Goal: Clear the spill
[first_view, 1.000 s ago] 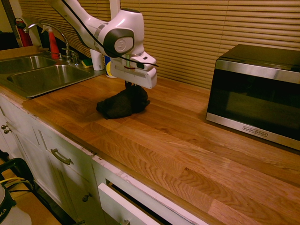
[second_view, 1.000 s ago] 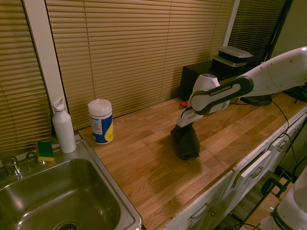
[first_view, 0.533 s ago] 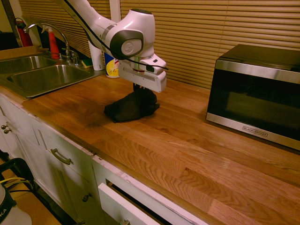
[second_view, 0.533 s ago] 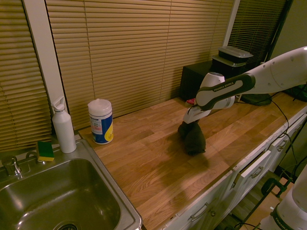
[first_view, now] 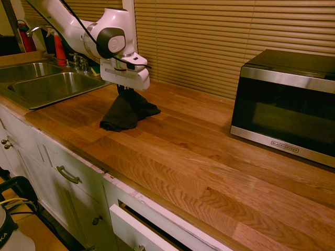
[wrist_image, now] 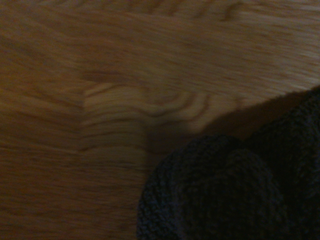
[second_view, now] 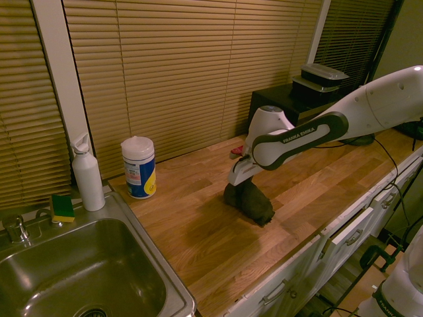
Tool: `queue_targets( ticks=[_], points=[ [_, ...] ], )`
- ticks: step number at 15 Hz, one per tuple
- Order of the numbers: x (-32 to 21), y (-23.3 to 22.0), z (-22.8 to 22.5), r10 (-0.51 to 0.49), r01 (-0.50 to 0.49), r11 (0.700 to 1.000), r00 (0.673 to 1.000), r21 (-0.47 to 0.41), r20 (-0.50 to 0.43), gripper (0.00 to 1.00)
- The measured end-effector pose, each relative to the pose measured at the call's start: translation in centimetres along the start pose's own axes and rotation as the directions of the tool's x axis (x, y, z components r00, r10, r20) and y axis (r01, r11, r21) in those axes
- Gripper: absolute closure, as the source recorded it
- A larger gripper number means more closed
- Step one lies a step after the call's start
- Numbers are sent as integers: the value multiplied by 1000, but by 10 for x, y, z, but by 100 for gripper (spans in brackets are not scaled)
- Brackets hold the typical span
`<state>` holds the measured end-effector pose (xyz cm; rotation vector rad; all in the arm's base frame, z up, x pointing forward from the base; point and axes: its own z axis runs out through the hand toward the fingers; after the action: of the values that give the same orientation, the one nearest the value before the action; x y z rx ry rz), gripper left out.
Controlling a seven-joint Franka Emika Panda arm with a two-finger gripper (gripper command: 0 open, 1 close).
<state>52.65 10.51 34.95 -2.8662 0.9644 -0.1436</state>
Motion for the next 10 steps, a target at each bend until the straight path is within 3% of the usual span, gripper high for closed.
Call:
queue_targets(
  ticks=[10],
  points=[
    [-74,-78,15,-83,81,995,996,-62,-36,100]
  ],
)
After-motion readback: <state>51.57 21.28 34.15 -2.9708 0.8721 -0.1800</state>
